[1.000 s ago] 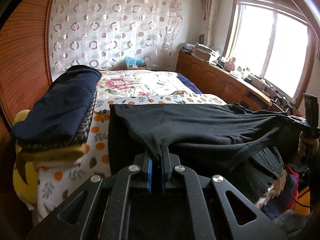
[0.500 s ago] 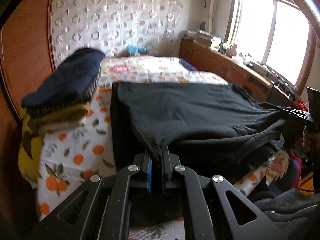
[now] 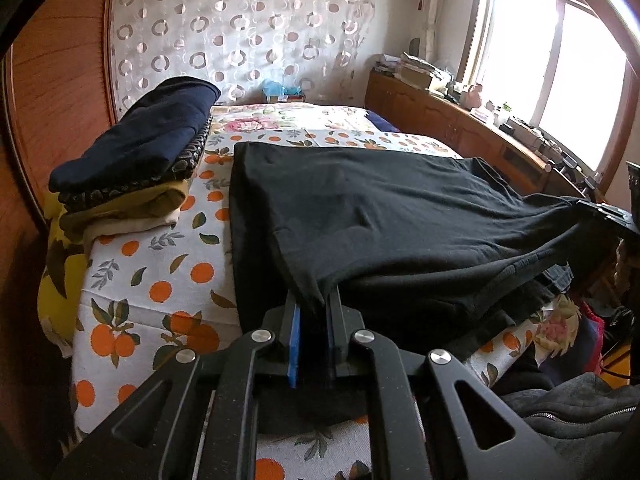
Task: Fold small clothes
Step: 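Grasp the shirt hem with the right tool while the left tool grips beside it, pulling straight, then open both tools and release the straightened shirt on the bedspread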
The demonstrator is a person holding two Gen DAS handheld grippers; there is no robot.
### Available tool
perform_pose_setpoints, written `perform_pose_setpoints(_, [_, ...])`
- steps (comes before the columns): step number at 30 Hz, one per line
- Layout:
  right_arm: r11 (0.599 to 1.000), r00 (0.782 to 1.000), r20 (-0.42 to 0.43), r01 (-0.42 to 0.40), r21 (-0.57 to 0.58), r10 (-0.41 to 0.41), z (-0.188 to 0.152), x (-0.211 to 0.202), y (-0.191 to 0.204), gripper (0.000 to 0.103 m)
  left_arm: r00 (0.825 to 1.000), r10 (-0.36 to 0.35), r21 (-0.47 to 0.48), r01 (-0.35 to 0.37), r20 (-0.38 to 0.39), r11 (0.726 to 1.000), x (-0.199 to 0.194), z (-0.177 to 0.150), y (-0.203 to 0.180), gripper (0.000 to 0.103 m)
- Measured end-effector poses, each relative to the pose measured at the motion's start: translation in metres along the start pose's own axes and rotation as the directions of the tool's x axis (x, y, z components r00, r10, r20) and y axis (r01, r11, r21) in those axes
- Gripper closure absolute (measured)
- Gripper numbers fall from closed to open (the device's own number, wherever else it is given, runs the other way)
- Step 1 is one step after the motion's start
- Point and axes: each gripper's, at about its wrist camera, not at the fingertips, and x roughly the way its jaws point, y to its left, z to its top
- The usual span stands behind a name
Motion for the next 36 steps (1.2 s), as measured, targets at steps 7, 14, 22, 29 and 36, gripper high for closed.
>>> perform_pose_setpoints(7, [1.000,1.000,0.011,0.024,-0.019,-0.024,0.000,0.006,0.005,0.077,0.999,0.002,0.004,-0.002,0.043,1.000,-0.018,0.006,-0.002,0.083])
perform_pose_setpoints(14, [0.999,0.997,0.073,0.030,-0.015,-0.029,-0.001,-0.001,0.002,0.043,0.997,0.021,-0.003,-0.021,0.073,1.000,-0.027,0.011,0.001,0.038])
perform_pose_setpoints(22, [1.000,0.996,0.081,-0.019,-0.024,0.021,-0.009,0.028,0.011,0.030,0.998,0.050,-0.039,-0.048,0.042,0.998,-0.005,0.007,0.010,0.025])
perform_pose_setpoints(29, [0.995,0.996,-0.019,-0.090,-0.039,0.089,-0.022,0.095,0.035,0.030,0.997,0.076,-0.062,-0.076,0.004,0.995,0.011,-0.001,0.018,0.025])
perform_pose_setpoints(36, [0.992,0.987,-0.104,-0.123,-0.035,0.119,-0.031,0.144,0.046,0.030,0.997,0.077,-0.084,-0.079,-0.032,0.993,0.022,-0.012,0.025,0.025])
